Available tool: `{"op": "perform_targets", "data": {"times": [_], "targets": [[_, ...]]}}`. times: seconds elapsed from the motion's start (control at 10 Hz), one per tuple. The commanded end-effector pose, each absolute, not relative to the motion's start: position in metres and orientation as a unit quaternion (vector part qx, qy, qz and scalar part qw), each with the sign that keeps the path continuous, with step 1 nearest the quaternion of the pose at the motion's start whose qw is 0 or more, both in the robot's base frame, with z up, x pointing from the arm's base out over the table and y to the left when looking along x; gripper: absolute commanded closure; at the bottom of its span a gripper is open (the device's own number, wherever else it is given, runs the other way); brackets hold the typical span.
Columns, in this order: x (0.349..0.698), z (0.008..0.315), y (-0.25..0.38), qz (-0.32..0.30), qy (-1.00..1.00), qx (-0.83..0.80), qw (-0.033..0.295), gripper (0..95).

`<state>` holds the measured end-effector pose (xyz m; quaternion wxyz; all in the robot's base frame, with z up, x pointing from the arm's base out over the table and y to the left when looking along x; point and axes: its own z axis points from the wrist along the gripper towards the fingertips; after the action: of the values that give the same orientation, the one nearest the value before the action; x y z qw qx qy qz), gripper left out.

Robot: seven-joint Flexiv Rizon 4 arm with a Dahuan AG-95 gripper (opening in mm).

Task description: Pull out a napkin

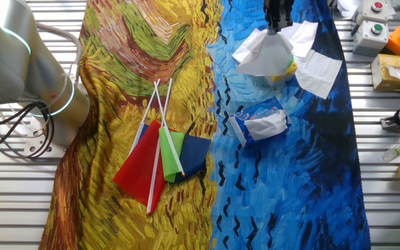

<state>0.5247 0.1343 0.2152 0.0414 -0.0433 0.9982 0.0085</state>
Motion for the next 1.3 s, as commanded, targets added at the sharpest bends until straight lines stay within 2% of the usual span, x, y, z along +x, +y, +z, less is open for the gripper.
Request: {"op": "perform_targets", "data": {"times": [0.1, 0.3, 0.4, 1.3], "targets": [[0.5243, 0.2157, 0.1339, 0.013, 0.998, -0.044, 0.037, 95.0], [0.5243, 0.2154, 0.1337, 0.012, 0.998, -0.049, 0.033, 95.0], [0.5243, 0.2154, 0.1336, 0.012, 0.998, -0.051, 0.031, 76.0], [0.5243, 0.2153, 0.1336, 0.013, 0.998, -0.053, 0.03, 76.0]]}}
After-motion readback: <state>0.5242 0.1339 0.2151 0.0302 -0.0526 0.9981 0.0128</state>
